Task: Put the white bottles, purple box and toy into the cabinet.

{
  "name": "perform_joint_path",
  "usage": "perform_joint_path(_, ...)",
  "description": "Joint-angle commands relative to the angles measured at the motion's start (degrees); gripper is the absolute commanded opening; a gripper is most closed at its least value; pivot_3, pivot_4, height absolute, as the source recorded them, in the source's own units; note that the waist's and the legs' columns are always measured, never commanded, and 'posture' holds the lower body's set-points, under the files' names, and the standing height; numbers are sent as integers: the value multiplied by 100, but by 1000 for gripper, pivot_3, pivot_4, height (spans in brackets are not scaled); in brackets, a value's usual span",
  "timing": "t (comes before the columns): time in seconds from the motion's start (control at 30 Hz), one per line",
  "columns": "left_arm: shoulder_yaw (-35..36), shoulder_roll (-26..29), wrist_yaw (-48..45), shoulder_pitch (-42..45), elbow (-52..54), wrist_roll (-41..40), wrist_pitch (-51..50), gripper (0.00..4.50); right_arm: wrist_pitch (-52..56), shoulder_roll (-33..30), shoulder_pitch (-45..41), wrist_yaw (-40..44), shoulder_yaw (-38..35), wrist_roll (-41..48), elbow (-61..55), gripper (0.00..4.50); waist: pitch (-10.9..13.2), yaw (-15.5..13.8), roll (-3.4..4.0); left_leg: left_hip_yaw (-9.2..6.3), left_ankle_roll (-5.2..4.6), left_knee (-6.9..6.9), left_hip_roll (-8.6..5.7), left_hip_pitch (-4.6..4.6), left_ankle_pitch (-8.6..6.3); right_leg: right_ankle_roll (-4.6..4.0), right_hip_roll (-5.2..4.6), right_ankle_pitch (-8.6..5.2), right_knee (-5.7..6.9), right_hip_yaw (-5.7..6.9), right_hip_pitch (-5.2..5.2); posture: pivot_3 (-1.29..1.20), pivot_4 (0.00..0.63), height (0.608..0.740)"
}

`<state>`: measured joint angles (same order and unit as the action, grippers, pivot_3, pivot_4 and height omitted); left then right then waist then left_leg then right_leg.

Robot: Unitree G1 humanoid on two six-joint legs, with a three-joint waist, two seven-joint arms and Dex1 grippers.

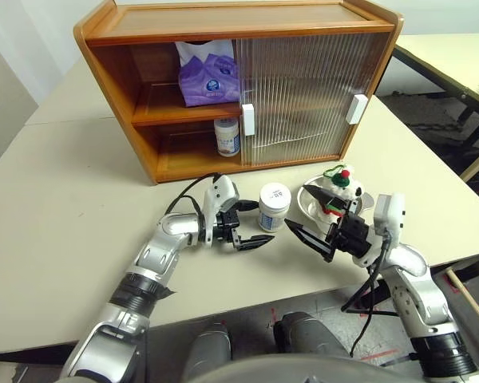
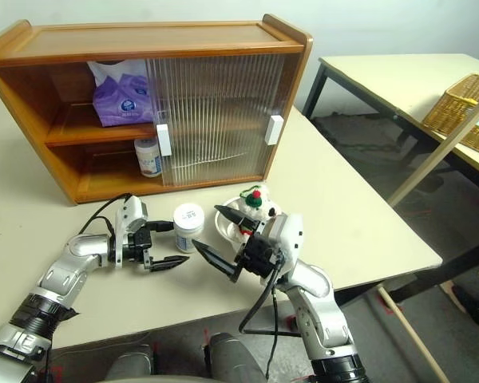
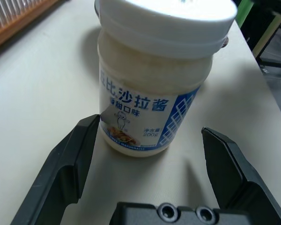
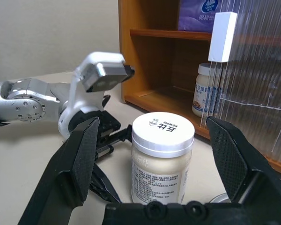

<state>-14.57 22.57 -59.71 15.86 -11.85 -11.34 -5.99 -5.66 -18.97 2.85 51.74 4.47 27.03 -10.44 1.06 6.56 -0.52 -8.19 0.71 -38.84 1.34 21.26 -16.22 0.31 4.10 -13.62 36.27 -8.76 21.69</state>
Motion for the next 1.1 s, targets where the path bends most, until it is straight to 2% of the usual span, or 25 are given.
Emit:
perform_joint_path(0.03, -162, -147, 48, 49, -142, 110, -87, 4481, 82, -54, 30, -19, -68, 58, -82, 4500, -5, 0, 7, 0, 0, 0, -1, 0, 0, 0, 0, 0, 0, 0, -1, -203, 18, 740)
perform_joint_path(0.33, -174, -577, 353, 5, -519, 288, 135, 4481, 81, -131, 24, 66, -125, 91, -45, 4500, -16, 48, 18, 4, 0, 1, -2, 2, 0, 9, 0, -7, -1, -3, -3, -206, 14, 740)
perform_joint_path(0.37, -163, -608, 359, -1, -526, 261, 126, 4089, 77, -136, 22, 77, -131, 93, -36, 4500, -18, 49, 20, 4, 0, 1, -3, 2, 0, 14, 1, -10, -1, -2, -3, -206, 14, 740)
perform_joint_path(0.5, -80, -769, 459, 21, -559, 160, 16, 3134, 111, -138, 12, 124, -124, 118, -38, 4500, -19, 48, 23, 6, -6, 0, -9, 1, 3, 25, 7, -16, -1, 0, -13, -195, 17, 740)
perform_joint_path(0.77, 207, -742, 880, -89, -434, 200, 96, 3131, 175, -127, -44, 147, -107, 162, -28, 4500, -18, 48, 22, 10, -11, 0, -18, -23, 6, 41, 1, -22, -3, -4, -40, -174, 26, 740)
perform_joint_path(1.1, 903, -535, 2181, -276, 243, 296, -63, 3131, 128, -87, -117, 316, -107, 225, 135, 4500, -13, 32, 22, 14, -8, 6, -13, -35, 7, 36, 11, -25, -2, 4, -44, -145, 29, 740)
